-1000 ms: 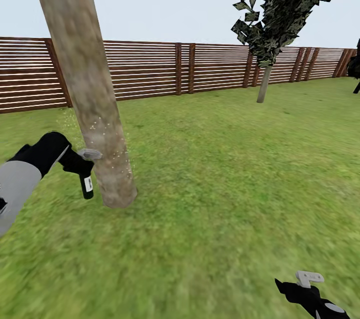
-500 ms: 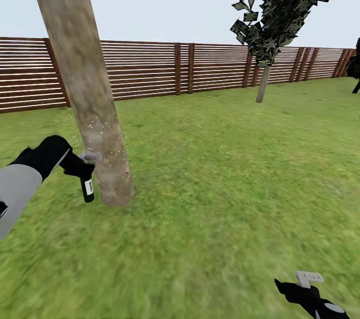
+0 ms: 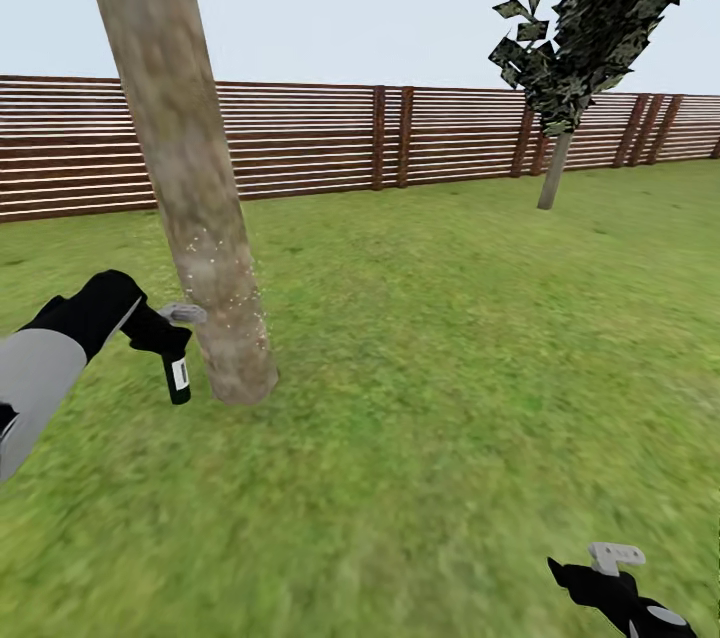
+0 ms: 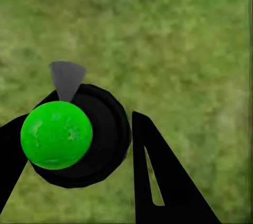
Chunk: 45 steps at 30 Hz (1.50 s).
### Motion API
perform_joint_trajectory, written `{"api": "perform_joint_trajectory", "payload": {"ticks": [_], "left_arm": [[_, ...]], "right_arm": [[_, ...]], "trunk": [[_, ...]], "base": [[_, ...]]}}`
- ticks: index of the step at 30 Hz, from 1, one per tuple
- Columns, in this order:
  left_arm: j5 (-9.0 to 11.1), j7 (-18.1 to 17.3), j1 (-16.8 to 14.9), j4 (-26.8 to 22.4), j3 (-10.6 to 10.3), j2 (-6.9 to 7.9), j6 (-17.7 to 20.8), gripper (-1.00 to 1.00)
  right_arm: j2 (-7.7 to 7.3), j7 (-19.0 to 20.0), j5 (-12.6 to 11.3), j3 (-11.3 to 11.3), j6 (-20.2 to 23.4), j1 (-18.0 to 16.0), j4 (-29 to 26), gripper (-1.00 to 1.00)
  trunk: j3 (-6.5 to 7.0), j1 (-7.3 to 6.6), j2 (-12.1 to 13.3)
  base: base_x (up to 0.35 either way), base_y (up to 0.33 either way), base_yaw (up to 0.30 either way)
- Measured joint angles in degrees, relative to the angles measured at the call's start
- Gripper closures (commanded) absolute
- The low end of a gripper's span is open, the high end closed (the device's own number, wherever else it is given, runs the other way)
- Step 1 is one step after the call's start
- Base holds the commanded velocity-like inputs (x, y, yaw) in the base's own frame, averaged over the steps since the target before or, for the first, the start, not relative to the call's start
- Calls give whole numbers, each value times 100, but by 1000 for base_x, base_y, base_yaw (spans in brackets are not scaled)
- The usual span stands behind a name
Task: In the garden, pick up the pesticide atomizer on the floor and spray pesticide onto both trees until each tree trunk is fully covered.
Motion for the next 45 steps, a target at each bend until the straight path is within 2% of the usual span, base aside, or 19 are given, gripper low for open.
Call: {"api": "perform_joint_trajectory", "payload": {"ticks": [3,4,7,9,12,16,20,28,36,39,41,43,45], "left_arm": [[10,7,-142,-13,187,-33,12,100],[-6,12,-306,-5,239,-52,13,100],[-35,29,-769,22,262,-57,34,100],[-32,31,-929,47,254,-57,50,100],[-58,36,-868,46,234,-43,40,100],[-53,293,-319,13,275,-38,-7,100],[-12,377,-219,1,319,-39,-5,100],[-9,382,-210,-2,324,-37,-4,100],[-17,393,-224,-7,299,-3,-3,100],[-18,397,-318,-8,297,16,11,100],[-36,404,-542,-1,296,25,18,100],[-106,525,-693,3,282,110,14,100],[-103,860,-746,5,284,215,16,100]], "right_arm": [[-6,0,-1,-1,0,1,-1,-100],[-6,0,-1,-1,0,1,-2,-100],[-7,0,1,-2,0,0,3,-100],[-7,0,4,-2,4,2,4,-100],[-7,0,6,-2,4,0,4,-100],[-7,0,5,-2,2,1,5,-100],[-7,0,5,-1,6,1,4,-100],[-6,0,9,-2,5,1,3,-100],[-7,0,8,-2,6,1,5,-100],[-7,0,8,2,6,3,5,-100],[-7,0,8,0,5,2,5,-100],[-7,0,7,-1,2,1,4,-100],[-7,0,8,-1,3,1,4,-100]], "trunk": [[0,0,0],[1,0,-1],[1,0,-1],[0,1,0],[-1,1,0],[-1,2,0],[-1,1,0],[0,-1,0],[0,-3,0],[0,0,0],[1,0,-1],[0,1,0],[0,1,0]], "base": [[57,-81,6],[7,-10,1],[2,-2,0],[0,0,0],[0,0,0],[0,0,0],[11,-36,0],[83,-245,0],[280,-94,0],[66,9,0],[11,2,0],[3,0,0],[1,0,0]]}}
